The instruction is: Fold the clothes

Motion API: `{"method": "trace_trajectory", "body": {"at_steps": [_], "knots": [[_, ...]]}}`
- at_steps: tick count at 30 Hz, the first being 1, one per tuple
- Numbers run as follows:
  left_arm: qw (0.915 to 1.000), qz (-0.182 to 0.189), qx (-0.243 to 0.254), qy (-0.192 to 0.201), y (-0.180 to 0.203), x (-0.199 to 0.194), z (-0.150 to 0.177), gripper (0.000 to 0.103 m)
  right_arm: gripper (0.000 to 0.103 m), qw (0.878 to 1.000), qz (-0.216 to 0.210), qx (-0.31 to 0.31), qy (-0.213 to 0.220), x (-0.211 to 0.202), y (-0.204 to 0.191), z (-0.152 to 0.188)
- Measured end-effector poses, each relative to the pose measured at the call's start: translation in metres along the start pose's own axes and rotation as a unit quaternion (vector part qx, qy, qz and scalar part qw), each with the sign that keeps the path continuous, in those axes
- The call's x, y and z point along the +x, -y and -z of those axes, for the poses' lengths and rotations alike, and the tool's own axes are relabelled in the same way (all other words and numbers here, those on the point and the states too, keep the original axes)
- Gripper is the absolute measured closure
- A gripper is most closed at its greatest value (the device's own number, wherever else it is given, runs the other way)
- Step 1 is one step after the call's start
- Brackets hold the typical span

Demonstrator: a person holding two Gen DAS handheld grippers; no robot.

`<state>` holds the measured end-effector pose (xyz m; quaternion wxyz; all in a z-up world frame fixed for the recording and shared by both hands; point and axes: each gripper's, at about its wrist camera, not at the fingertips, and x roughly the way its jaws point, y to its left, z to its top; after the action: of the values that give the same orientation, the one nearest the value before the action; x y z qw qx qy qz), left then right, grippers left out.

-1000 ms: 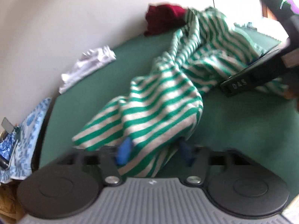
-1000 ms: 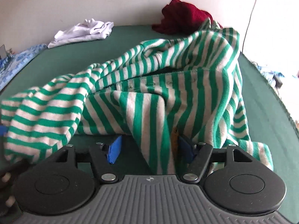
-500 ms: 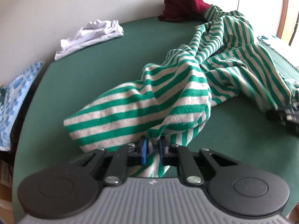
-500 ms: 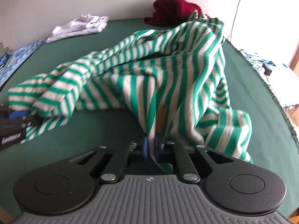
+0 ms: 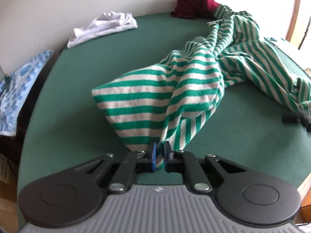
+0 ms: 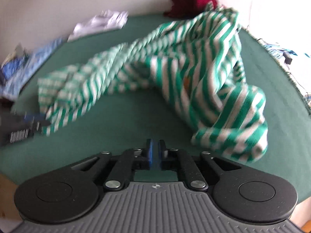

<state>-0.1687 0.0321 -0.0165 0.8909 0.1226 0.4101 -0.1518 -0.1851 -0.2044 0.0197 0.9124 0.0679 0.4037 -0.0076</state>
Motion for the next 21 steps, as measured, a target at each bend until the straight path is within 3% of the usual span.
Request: {"method": "trace_trajectory", "body": {"at_steps": [2,5,9,10,11,12,13,17,20,21], "knots": [[0.9999,-0.009,0.007,0.004,0.002,0.001,-0.003,0.093,0.056,0.999,0.012,0.004,0.034,0.001,-0.003,-0.011],[0.9997,-0.022,-0.006,0.002,-0.004,0.007,-0.010,0.092,0.050,0.997,0.036,-0.016,0.070,0.012,-0.012,-0.028],[0.9974,-0.050,-0.052,-0.002,-0.028,0.015,-0.020,0.091,0.035,0.998,0.041,-0.022,0.051,0.046,-0.007,-0.048],[0.9964,-0.057,-0.063,-0.001,-0.035,0.016,-0.023,0.091,0.038,0.999,0.035,-0.018,0.037,0.057,-0.005,-0.052],[0.9952,-0.064,-0.074,0.002,-0.043,0.014,-0.025,0.091,0.056,0.999,0.028,-0.005,0.019,0.066,-0.001,-0.054],[0.9938,-0.073,-0.084,0.007,-0.050,0.011,-0.026,0.093,0.065,1.000,0.027,0.006,0.012,0.073,0.002,-0.056],[0.9918,-0.089,-0.091,0.012,-0.057,0.008,-0.026,0.095,0.094,0.999,0.034,0.013,0.019,0.072,0.004,-0.057],[0.9861,-0.116,-0.117,0.018,-0.088,-0.006,-0.018,0.095,0.095,1.000,-0.002,0.004,0.025,0.057,-0.001,-0.057],[0.9890,-0.082,-0.120,0.026,-0.095,-0.020,-0.011,0.093,0.095,0.998,-0.048,-0.029,0.043,0.029,-0.019,-0.049],[0.9910,-0.077,-0.106,0.029,-0.088,-0.019,-0.010,0.088,0.095,0.996,-0.072,-0.030,0.039,0.020,-0.024,-0.045]]}}
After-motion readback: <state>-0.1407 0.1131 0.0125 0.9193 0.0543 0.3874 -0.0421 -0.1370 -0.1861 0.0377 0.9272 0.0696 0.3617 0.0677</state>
